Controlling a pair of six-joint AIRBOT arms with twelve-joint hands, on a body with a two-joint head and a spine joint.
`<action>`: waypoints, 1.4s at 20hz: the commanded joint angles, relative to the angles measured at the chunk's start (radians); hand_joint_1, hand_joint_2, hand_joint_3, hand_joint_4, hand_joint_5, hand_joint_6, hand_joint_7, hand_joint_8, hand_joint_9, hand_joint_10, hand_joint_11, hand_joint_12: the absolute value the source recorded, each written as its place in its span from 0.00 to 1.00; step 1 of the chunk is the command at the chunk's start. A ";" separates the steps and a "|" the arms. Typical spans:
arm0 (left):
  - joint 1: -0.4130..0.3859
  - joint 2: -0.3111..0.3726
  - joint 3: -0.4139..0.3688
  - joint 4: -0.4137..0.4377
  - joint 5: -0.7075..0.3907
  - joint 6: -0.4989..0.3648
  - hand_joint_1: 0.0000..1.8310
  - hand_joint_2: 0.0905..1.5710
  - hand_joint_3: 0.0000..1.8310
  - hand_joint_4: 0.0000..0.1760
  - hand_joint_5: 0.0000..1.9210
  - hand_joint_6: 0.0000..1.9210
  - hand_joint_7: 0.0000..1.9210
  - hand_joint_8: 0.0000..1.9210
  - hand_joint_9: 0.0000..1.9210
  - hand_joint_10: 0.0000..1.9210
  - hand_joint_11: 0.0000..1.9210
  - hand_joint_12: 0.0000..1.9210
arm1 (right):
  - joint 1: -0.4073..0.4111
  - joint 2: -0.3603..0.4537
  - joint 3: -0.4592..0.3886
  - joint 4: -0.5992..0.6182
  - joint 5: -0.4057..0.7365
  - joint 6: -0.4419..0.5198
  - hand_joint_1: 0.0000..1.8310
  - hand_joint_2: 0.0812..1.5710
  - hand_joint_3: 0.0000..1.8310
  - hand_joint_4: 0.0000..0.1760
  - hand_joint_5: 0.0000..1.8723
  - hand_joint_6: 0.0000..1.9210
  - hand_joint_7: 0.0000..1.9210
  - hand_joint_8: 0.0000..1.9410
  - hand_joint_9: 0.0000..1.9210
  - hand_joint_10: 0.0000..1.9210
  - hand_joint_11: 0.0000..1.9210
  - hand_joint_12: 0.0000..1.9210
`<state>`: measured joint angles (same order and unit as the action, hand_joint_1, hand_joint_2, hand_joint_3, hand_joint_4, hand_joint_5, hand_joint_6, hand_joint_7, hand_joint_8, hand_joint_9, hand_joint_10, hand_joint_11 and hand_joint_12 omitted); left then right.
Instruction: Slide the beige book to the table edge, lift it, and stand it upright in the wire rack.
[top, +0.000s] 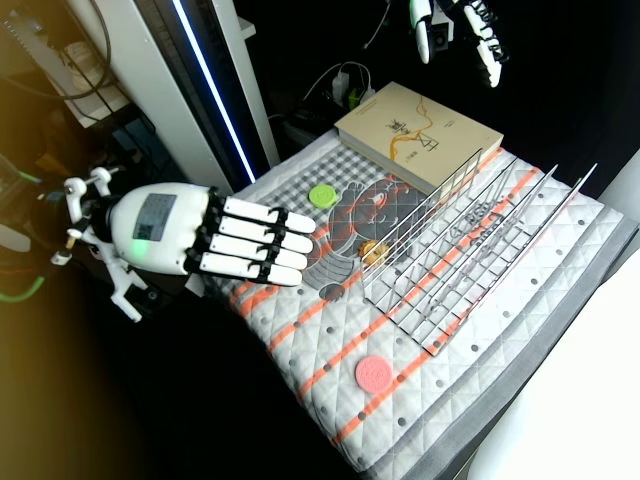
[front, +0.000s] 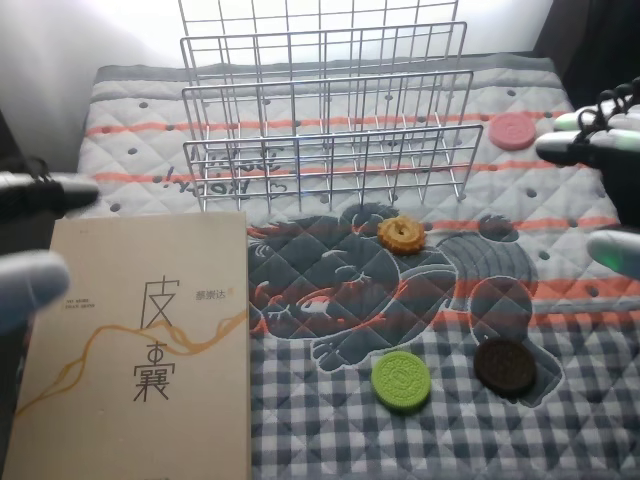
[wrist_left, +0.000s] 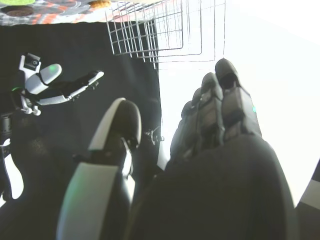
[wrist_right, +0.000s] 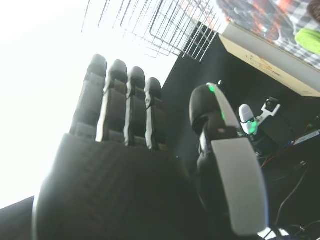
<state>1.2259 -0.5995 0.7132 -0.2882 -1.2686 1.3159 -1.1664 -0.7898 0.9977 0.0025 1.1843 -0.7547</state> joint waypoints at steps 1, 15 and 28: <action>-0.004 0.003 -0.002 -0.014 -0.126 -0.003 0.00 0.81 0.01 0.40 0.28 0.00 0.18 0.00 0.14 0.01 0.00 0.26 | 0.025 -0.006 0.004 -0.007 0.105 0.015 0.08 0.86 0.00 0.00 0.22 0.00 0.20 0.00 0.21 0.00 0.21 0.06; 0.128 0.015 -0.035 -0.110 -0.271 -0.003 0.00 0.80 0.00 0.75 0.18 0.00 0.14 0.00 0.10 0.00 0.00 0.17 | 0.433 -0.237 0.150 -0.751 -0.291 0.419 0.00 0.90 0.00 0.00 0.18 0.01 0.19 0.01 0.19 0.00 0.28 0.01; 0.128 0.010 -0.033 -0.111 -0.262 -0.007 0.00 0.80 0.00 0.80 0.19 0.00 0.14 0.00 0.11 0.00 0.00 0.19 | 0.547 -0.400 0.212 -1.076 -0.439 0.557 0.00 0.90 0.00 0.00 0.19 0.00 0.19 0.00 0.18 0.00 0.32 0.05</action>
<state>1.3544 -0.5934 0.6773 -0.3893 -1.4063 1.3148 -0.6338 -1.1870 1.2118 -1.1202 0.6758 -0.2016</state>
